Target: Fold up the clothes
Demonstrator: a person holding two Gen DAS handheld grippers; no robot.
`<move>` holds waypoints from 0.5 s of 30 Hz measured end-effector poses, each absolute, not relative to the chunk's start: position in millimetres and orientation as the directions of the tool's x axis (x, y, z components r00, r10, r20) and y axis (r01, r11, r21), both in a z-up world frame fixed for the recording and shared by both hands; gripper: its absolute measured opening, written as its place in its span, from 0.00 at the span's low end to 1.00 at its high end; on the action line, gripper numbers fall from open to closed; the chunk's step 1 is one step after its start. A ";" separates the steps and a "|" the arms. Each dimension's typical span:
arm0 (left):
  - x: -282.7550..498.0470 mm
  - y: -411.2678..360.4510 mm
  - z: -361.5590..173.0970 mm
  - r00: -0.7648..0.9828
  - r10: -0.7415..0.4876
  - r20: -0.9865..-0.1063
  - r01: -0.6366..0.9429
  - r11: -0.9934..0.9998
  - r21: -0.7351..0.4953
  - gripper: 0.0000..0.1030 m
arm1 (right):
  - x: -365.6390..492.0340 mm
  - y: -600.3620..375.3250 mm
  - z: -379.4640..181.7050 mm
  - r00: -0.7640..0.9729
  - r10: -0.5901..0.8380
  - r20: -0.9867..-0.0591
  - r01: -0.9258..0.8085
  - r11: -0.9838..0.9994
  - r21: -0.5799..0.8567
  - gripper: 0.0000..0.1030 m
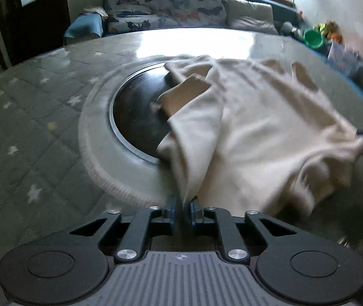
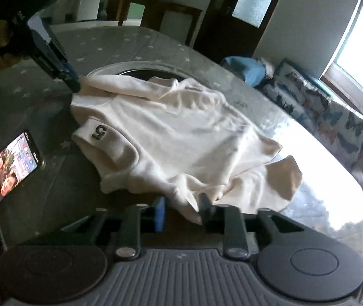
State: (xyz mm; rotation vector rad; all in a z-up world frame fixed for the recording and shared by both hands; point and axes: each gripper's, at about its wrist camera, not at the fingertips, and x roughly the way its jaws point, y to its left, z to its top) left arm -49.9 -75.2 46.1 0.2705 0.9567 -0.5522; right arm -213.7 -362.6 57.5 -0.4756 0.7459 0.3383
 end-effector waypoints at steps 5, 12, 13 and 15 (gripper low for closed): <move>-84.2 -79.7 60.5 0.514 -0.337 -0.789 0.635 0.768 0.086 0.20 | -218.9 -345.5 62.6 0.698 0.170 -0.696 -0.500 0.812 -0.303 0.31; -113.3 -134.2 66.7 0.407 -0.523 -0.749 0.812 0.583 0.034 0.22 | -213.9 -315.7 47.6 0.668 0.237 -0.705 -0.573 0.768 -0.285 0.31; -115.1 -142.0 63.4 0.399 -0.527 -0.750 0.822 0.568 0.038 0.28 | -212.9 -312.7 44.6 0.663 0.243 -0.708 -0.579 0.766 -0.280 0.31; -116.3 -155.4 56.8 0.385 -0.525 -0.759 0.834 0.550 0.042 0.33 | -210.8 -306.6 38.7 0.653 0.253 -0.714 -0.590 0.761 -0.270 0.31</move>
